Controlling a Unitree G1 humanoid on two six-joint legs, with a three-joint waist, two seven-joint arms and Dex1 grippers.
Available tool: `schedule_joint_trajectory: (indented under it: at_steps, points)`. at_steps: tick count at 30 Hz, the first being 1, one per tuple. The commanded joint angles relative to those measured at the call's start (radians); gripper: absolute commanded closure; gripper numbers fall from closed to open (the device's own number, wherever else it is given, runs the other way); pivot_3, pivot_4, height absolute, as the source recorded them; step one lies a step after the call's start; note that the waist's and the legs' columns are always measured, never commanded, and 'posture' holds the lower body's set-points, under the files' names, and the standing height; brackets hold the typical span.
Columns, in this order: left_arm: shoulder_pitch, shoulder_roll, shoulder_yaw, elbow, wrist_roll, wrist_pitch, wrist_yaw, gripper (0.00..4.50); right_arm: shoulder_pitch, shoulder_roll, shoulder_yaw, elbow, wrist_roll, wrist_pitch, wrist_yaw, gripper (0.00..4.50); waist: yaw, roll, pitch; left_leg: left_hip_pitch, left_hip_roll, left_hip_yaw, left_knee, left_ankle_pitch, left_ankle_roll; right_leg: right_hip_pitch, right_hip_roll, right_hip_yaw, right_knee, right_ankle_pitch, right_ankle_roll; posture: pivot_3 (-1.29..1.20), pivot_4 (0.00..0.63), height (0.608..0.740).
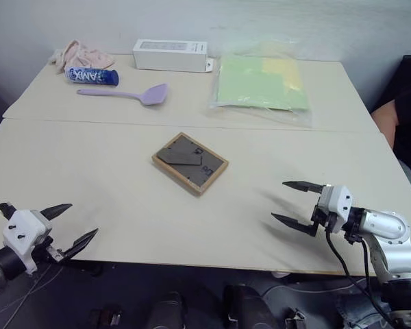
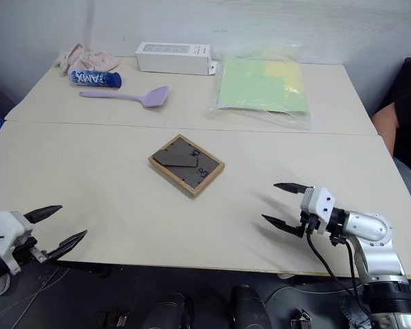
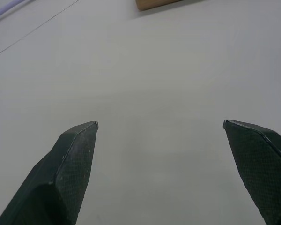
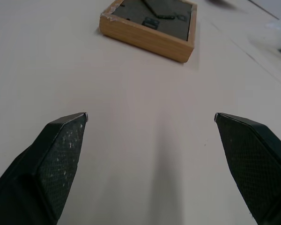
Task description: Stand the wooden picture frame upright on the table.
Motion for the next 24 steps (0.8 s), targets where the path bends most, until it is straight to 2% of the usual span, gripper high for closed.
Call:
schedule_joint_trajectory:
  at_steps: [1, 2, 4, 5, 8, 12, 16, 20, 24]
  points:
    - [-0.031, 0.007, -0.016, -0.032, -0.012, 0.021, -0.005, 0.0, -0.018, 0.013, 0.001, -0.006, 0.009, -0.009, 0.002, 0.02, 0.0, 0.0, 0.0, 0.0, 0.0, 0.0, 0.0, 0.001, -0.001, 0.0, 0.0, 0.0, 0.0, 0.0, 0.0, 0.0, 0.15, 0.74]
    - [-0.046, 0.004, -0.029, -0.058, -0.038, 0.067, 0.004, 0.0, -0.035, 0.03, 0.007, -0.022, 0.024, 0.033, -0.016, 0.02, -0.001, 0.0, 0.0, 0.0, 0.0, 0.0, 0.0, 0.001, -0.002, 0.0, 0.0, 0.0, 0.0, 0.0, 0.0, 0.0, 0.15, 0.74]
    - [-0.086, 0.004, -0.068, -0.107, -0.074, 0.154, 0.023, 0.0, -0.092, 0.061, 0.027, -0.045, 0.041, 0.129, -0.051, 0.38, -0.005, 0.0, 0.0, 0.0, 0.0, 0.0, 0.0, 0.001, -0.002, 0.0, 0.0, 0.0, 0.0, 0.0, 0.0, 0.0, 0.15, 0.74]
    - [-0.111, 0.007, -0.095, -0.124, -0.07, 0.207, 0.049, 0.0, -0.127, 0.073, 0.044, -0.048, 0.036, 0.179, -0.062, 0.63, -0.005, 0.001, 0.0, 0.0, 0.0, 0.0, 0.0, 0.001, -0.002, 0.0, 0.0, 0.0, 0.001, 0.0, 0.0, 0.0, 0.15, 0.74]
    - [-0.223, -0.028, -0.194, -0.122, -0.016, 0.293, 0.151, 0.55, -0.275, 0.119, 0.118, 0.039, -0.06, 0.22, -0.107, 1.59, -0.004, 0.001, 0.0, 0.0, 0.0, 0.0, 0.001, 0.002, -0.004, -0.001, 0.0, 0.0, 0.004, 0.0, 0.0, 0.0, 0.15, 0.74]
    - [-0.389, -0.127, -0.337, -0.077, 0.047, 0.395, 0.282, 1.8, -0.484, 0.198, 0.195, 0.271, -0.196, 0.204, -0.198, 2.99, -0.003, 0.001, 0.0, 0.0, 0.0, 0.001, 0.002, 0.003, -0.005, -0.002, 0.001, 0.0, 0.005, 0.0, 0.001, 0.0, 0.15, 0.74]
    - [-0.521, -0.226, -0.443, -0.008, 0.109, 0.446, 0.374, 3.11, -0.645, 0.288, 0.231, 0.522, -0.302, 0.077, -0.316, 4.44, -0.001, 0.001, 0.0, -0.004, -0.001, 0.001, 0.003, 0.003, -0.004, -0.004, 0.001, -0.002, 0.008, 0.001, 0.001, 0.0, 0.15, 0.74]
    - [-0.586, -0.28, -0.475, 0.037, 0.123, 0.497, 0.406, 4.31, -0.73, 0.352, 0.25, 0.68, -0.353, -0.006, -0.352, 4.5, -0.005, 0.001, 0.0, -0.005, -0.001, 0.001, 0.005, 0.003, -0.004, -0.004, 0.002, -0.002, 0.008, 0.001, 0.002, 0.0, 0.15, 0.74]
    - [-0.634, -0.32, -0.516, 0.084, 0.141, 0.495, 0.409, 4.31, -0.764, 0.402, 0.26, 0.773, -0.375, -0.059, -0.339, 4.5, -0.007, 0.001, 0.0, -0.004, -0.001, 0.001, 0.005, 0.003, -0.005, -0.003, 0.002, -0.002, 0.009, 0.001, 0.002, 0.0, 0.15, 0.74]
